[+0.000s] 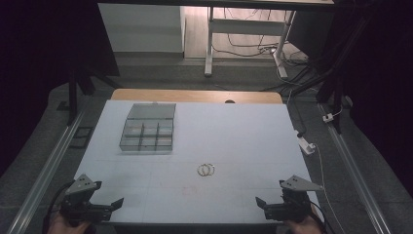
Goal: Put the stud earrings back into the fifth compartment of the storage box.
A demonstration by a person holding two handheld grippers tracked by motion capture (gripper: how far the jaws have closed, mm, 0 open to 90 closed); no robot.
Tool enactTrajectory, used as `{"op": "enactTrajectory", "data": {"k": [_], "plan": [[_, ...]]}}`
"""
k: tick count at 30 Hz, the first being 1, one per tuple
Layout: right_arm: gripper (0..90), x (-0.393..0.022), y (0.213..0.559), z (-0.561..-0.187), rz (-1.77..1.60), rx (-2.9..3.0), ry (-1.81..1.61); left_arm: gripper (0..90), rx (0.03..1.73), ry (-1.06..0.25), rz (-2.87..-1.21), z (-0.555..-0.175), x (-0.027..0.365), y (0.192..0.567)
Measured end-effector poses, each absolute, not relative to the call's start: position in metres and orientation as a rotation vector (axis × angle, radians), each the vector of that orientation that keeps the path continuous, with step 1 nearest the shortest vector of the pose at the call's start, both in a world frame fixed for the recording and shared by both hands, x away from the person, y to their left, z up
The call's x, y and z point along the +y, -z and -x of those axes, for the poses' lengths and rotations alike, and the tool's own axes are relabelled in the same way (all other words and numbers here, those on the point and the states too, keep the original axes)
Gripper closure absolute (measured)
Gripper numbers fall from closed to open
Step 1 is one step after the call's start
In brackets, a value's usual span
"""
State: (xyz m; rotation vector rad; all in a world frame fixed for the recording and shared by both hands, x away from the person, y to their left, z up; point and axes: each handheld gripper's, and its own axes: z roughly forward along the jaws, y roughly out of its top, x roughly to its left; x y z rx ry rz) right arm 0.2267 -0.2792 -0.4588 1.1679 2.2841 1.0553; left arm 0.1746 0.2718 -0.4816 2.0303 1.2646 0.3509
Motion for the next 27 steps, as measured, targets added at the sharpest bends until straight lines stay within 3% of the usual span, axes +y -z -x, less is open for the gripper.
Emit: {"op": "enactTrajectory", "data": {"k": [3, 27], "plan": [[0.0, -0.2789, 0.4591, -0.2279, -1.177, 2.295, -1.058, 2.2, 1.256, -0.390, -2.041, -0.1738, 0.2726, 0.4813], [0.0, -0.2764, 0.4599, -0.2320, -1.170, 2.361, -1.058, 1.4, 1.254, -0.305, -2.032, -0.1775, 0.2769, 0.4842]]}}
